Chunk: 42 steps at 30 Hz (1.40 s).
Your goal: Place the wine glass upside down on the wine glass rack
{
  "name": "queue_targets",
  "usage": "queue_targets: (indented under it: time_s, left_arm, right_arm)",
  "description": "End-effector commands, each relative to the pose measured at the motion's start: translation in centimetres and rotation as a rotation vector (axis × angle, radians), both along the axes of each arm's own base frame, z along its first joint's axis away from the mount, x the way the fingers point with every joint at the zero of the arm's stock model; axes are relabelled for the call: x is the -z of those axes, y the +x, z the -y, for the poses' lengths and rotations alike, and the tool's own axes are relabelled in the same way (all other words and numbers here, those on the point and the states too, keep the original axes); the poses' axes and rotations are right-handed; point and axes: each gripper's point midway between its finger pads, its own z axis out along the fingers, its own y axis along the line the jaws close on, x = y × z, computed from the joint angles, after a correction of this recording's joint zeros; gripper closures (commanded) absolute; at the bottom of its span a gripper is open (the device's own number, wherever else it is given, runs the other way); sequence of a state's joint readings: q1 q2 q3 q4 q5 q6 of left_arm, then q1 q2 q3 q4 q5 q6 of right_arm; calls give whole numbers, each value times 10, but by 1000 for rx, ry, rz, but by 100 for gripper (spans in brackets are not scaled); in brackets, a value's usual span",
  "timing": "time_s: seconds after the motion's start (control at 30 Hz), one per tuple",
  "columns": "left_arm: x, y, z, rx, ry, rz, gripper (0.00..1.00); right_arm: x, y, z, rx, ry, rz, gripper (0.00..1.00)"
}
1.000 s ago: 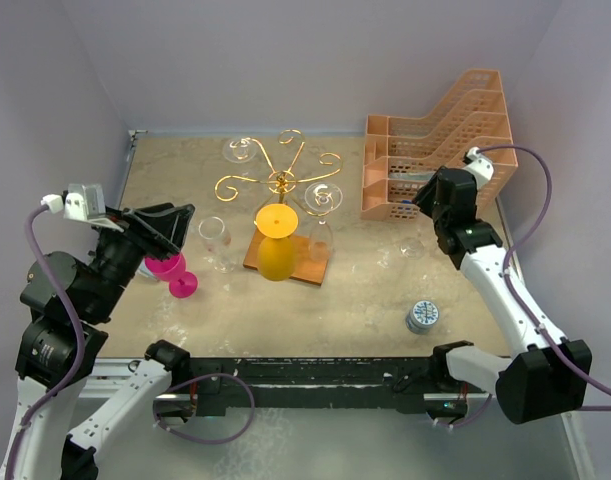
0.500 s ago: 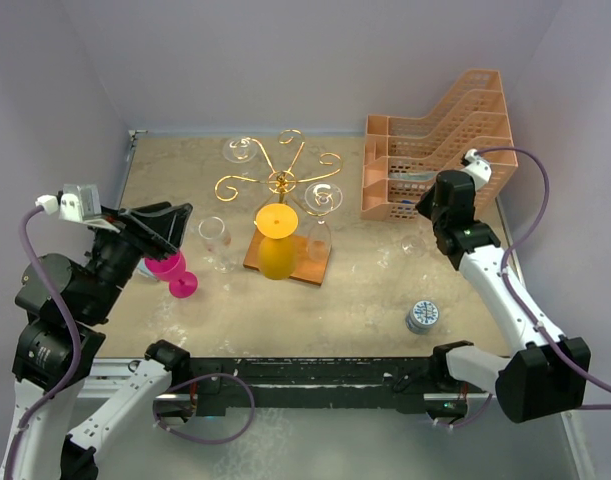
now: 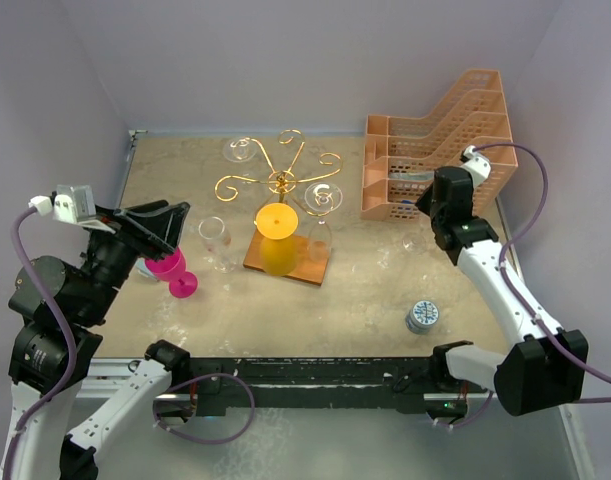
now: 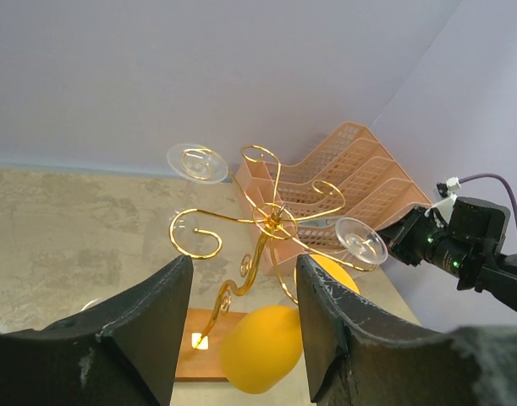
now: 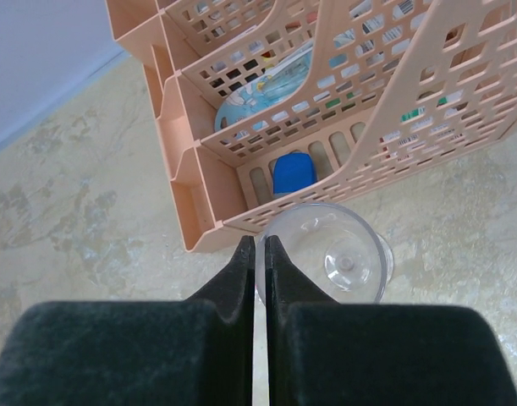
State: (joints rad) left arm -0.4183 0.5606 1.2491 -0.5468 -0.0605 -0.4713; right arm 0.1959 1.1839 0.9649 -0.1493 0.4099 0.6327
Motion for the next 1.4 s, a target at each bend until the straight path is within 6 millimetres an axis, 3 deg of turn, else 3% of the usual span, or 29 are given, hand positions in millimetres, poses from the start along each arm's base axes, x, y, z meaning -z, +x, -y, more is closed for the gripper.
queue_targets:
  time_s: [0.0,0.27,0.47,0.7,0.93,1.2,1.37]
  left_arm:
    - [-26,-5,0,10,-38,72,50]
    - [-36,-12,-1,19,-78,94,50]
    - [-46,-16,0,36,-124,111,50]
    - [-62,-17,17,130,-205,117,50]
    - [-79,-15,35,226,-302,99,50]
    - [-95,4,58,330,-472,49,50]
    - [-97,29,72,353,-550,5,50]
  right_arm:
    - [-4,-7,7,25,-32,-32,100]
    - [-61,-25,1,-38,4,97,100]
    - [-89,-48,2,-47,36,156,100]
    - [-146,-78,0,-69,134,379,100]
    - [-203,-114,-16,-160,325,632,100]
    - [-274,-167,-18,-224,532,918,100]
    - [-301,-189,-22,-280,657,1020,100]
